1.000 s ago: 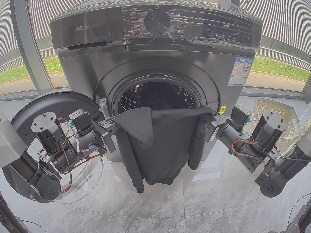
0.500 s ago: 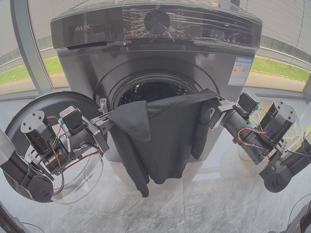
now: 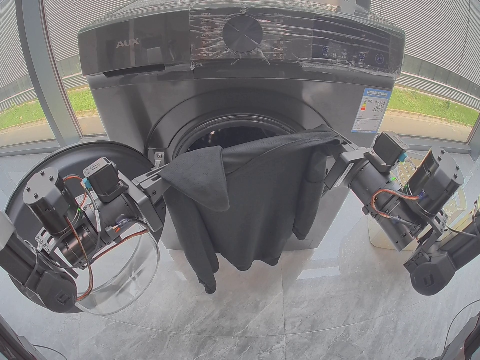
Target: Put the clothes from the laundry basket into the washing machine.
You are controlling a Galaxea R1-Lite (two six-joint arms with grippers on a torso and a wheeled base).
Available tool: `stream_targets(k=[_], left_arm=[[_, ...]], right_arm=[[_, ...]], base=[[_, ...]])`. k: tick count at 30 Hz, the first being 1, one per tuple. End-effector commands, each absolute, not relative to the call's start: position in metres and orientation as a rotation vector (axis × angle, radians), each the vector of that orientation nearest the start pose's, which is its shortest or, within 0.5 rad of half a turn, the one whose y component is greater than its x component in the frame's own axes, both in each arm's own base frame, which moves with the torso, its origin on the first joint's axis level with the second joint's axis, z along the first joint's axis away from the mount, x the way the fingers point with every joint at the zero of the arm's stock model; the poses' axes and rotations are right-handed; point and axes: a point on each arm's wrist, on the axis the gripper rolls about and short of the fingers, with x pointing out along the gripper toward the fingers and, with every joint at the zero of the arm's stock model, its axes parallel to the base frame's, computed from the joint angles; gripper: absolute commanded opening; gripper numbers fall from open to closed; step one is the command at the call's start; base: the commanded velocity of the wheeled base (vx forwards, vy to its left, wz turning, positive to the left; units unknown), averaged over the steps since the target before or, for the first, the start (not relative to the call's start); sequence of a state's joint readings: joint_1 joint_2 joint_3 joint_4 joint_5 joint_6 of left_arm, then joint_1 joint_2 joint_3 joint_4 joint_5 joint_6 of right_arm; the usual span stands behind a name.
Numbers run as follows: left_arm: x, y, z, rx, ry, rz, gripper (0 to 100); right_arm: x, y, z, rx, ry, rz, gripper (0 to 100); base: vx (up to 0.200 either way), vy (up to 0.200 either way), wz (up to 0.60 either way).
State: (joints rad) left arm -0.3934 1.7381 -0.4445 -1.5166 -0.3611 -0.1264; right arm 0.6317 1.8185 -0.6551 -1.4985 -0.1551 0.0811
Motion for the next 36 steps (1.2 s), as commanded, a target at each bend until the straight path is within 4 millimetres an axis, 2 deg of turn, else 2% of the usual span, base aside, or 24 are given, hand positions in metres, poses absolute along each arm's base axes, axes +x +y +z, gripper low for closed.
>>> stream_targets(k=[1,28,29,36], left_arm=[[0.246,-0.110,0.171,-0.124,-0.181,-0.762,0],[0.249,-0.111,0.165,-0.132,-0.153,-0.759,0],[0.249,-0.112,0.164,-0.130,-0.152,-0.759,100],[0.250,-0.111,0.157,-0.136,-0.117,-0.754,100]], right_arm=[[0.251,0.180,0.194,0.209,-0.292,0.476,0],[0.246,0.177,0.179,0.185,-0.229,0.472,0],[0.246,0.177,0.179,0.186,-0.229,0.471,0],[0.246,0.177,0.179,0.185,-0.231,0.469,0]], base=[[0.000,0.000,0.00],[0.000,0.000,0.00],[0.000,0.000,0.00],[0.000,0.000,0.00]])
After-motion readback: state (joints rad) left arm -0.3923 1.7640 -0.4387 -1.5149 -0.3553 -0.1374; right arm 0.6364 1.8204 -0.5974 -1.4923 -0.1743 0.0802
